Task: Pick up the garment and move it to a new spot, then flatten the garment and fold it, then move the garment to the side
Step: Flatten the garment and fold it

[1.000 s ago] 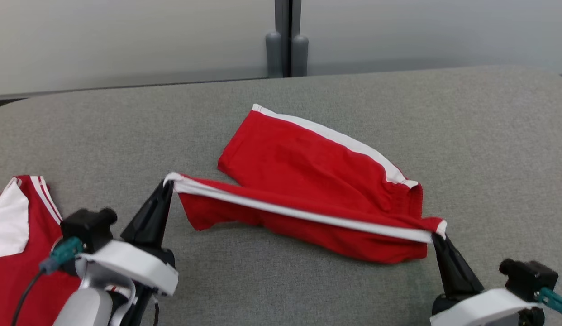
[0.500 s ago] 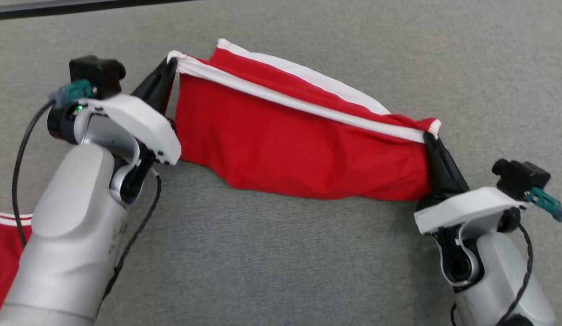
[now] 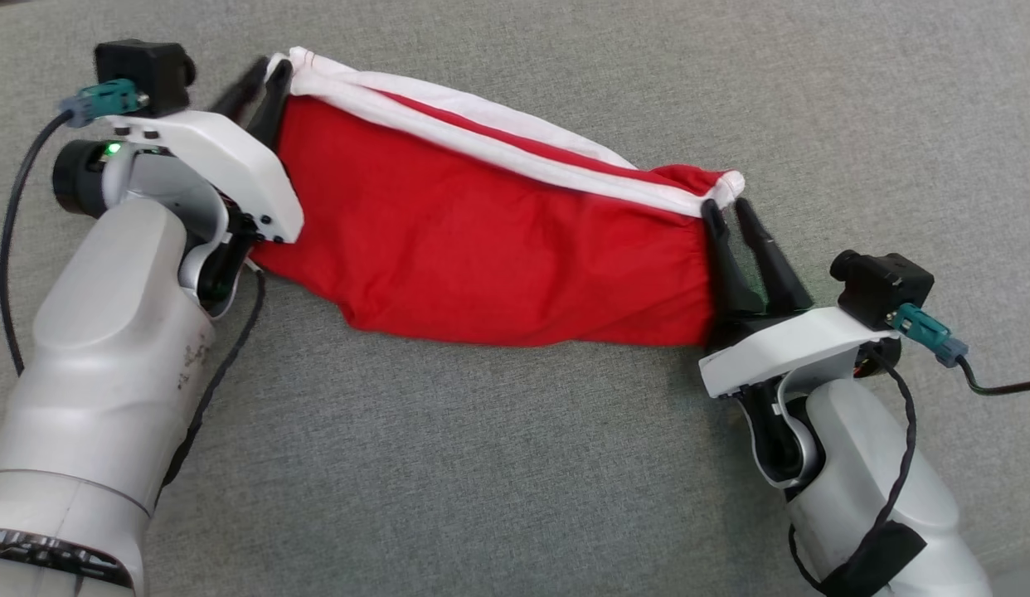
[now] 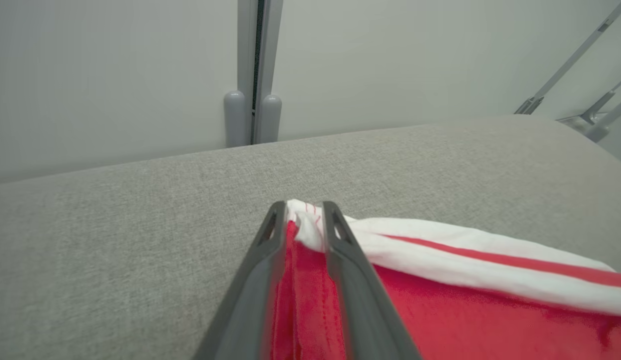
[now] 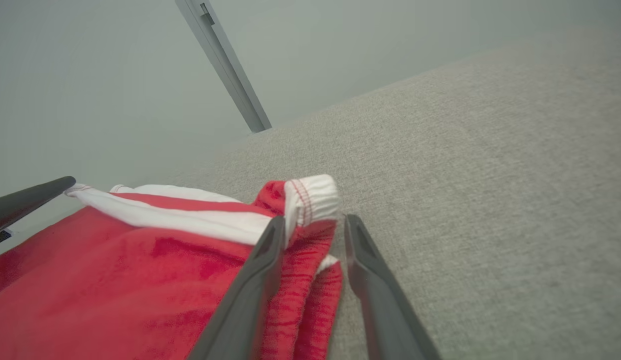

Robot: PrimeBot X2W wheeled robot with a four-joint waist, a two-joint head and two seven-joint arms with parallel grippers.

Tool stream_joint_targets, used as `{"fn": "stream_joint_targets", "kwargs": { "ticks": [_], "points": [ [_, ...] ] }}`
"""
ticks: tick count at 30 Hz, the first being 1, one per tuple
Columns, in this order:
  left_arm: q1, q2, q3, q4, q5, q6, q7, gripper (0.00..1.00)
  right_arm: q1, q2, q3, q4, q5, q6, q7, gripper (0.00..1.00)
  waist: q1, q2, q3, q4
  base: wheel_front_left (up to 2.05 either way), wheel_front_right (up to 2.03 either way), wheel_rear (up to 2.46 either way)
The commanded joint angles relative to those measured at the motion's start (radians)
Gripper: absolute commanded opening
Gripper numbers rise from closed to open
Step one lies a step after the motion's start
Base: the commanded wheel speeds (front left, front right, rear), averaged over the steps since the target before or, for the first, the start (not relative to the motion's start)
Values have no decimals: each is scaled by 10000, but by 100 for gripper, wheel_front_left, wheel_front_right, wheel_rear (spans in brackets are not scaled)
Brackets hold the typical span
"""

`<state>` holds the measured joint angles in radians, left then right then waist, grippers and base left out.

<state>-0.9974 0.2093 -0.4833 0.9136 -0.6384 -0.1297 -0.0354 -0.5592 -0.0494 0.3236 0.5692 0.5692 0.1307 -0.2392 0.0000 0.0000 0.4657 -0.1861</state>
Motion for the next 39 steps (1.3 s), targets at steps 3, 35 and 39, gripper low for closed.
{"fn": "stream_joint_targets", "kwargs": {
  "ticks": [3,35,39],
  "points": [
    [-152,156,70,516,66,-13,-1486,100,251,-28,-432,-519,-1419,0,-257,100,0,0,-70,138,0,0,0],
    [8390,-296,4282,-7612,3189,1436,-2292,100,4170,-95,-2652,-4746,-4318,-2,663,100,0,0,-2580,1564,0,0,0],
    [8896,-322,4191,-7793,3277,1463,-2292,100,4461,-93,-2689,-4986,-4230,-2,835,100,0,0,-2704,1605,0,0,0]
  ]
}}
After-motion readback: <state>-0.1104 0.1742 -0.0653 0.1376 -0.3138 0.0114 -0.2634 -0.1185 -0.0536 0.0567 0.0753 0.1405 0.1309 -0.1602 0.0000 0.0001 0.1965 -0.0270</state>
